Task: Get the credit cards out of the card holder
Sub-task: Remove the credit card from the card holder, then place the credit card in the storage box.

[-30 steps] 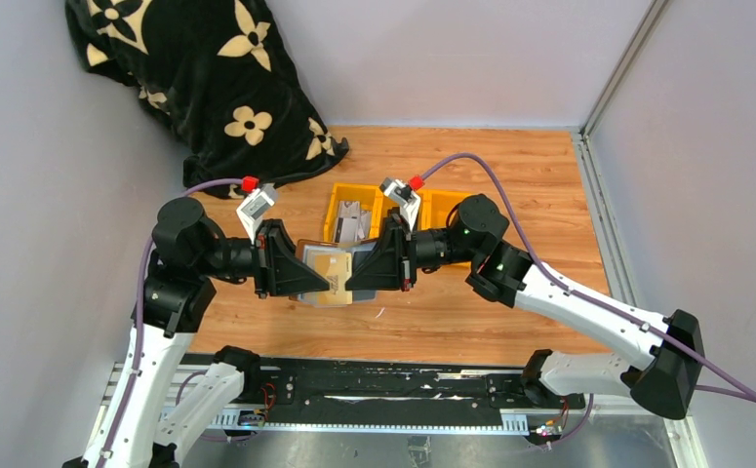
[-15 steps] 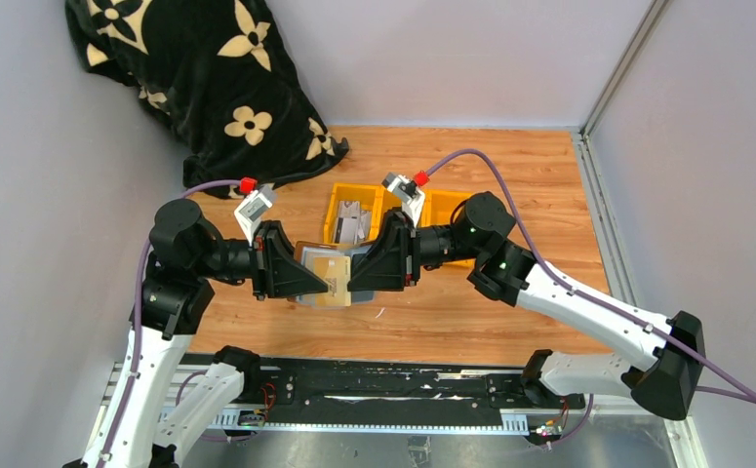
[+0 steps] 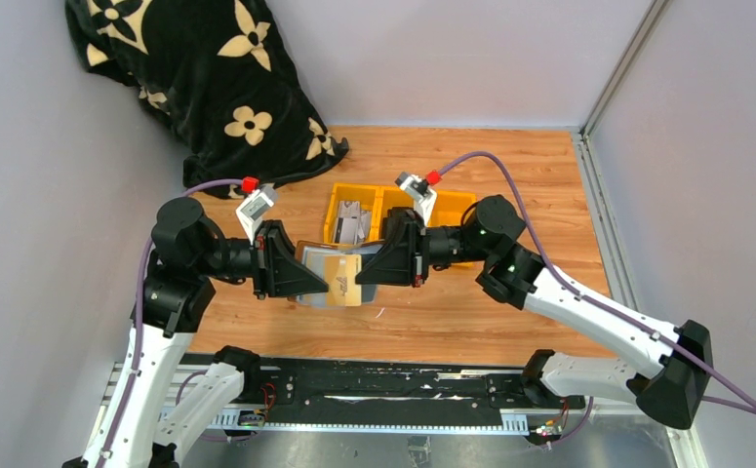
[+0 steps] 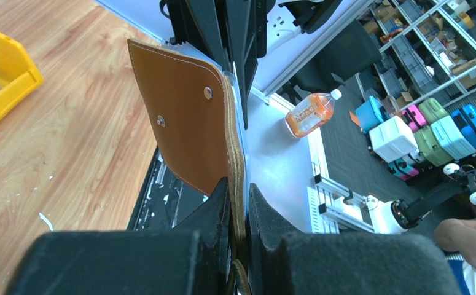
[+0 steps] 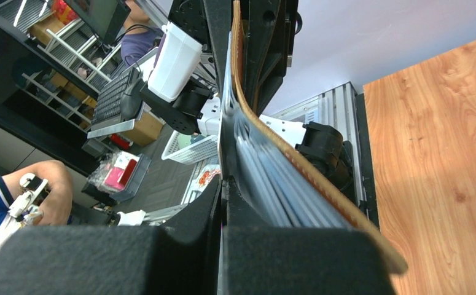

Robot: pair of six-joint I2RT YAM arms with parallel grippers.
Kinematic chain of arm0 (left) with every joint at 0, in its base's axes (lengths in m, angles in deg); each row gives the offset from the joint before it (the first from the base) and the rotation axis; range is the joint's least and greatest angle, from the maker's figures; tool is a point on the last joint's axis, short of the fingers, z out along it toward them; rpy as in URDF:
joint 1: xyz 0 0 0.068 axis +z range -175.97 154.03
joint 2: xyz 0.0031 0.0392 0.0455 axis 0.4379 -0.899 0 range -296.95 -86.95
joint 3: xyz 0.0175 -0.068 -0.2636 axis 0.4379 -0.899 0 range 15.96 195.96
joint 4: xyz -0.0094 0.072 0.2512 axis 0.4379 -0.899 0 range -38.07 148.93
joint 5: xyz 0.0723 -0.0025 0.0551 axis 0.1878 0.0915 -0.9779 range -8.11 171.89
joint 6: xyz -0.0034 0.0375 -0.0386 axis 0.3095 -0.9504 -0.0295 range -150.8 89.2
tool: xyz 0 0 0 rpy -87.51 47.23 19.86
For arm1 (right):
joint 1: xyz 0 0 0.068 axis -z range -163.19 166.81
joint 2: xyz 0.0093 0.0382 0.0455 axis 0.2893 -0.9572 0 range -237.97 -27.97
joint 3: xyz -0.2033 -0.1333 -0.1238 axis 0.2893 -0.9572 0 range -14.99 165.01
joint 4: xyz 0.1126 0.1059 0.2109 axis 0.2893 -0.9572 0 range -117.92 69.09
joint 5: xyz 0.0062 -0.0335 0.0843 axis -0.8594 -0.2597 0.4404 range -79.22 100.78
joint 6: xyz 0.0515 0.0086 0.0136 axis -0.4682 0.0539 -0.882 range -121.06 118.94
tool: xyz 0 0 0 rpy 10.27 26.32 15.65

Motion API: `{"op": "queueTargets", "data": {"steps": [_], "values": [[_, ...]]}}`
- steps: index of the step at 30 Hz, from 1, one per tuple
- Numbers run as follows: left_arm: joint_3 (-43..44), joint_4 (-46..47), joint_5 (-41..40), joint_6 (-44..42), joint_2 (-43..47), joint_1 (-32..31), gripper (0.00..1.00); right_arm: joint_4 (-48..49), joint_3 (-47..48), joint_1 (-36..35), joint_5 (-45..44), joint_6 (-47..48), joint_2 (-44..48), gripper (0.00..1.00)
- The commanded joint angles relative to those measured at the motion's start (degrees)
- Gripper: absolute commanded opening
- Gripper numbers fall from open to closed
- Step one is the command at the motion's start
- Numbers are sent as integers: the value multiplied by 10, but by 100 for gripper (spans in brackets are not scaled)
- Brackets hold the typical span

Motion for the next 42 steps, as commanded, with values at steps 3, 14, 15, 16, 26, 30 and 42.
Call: {"op": "queueTargets", "data": {"steps": [3,14,15,16,26,30,42], "values": [[21,11,3,-4,-1,-4,1,31,-26,18,-2,-13,40,0],[83,-171,-93,-209,-20,-3,0,-98,-46,168,45,10,86,0],[94,-203,-116,-247,-27,-3,0,-100,-54,196,59,2,92,0],[106,-232,-139,-287,-34,-3,0,-105,-61,232,73,-3,96,0],[116,-290,-292,-385,-47,-3,0,-428,-26,389,-46,174,35,0],[113,-299,-288,-397,-40,-3,0,-496,4,391,-187,236,-23,0],[109,-308,-249,-396,-4,-3,0,-512,93,392,-321,270,-226,0]]}}
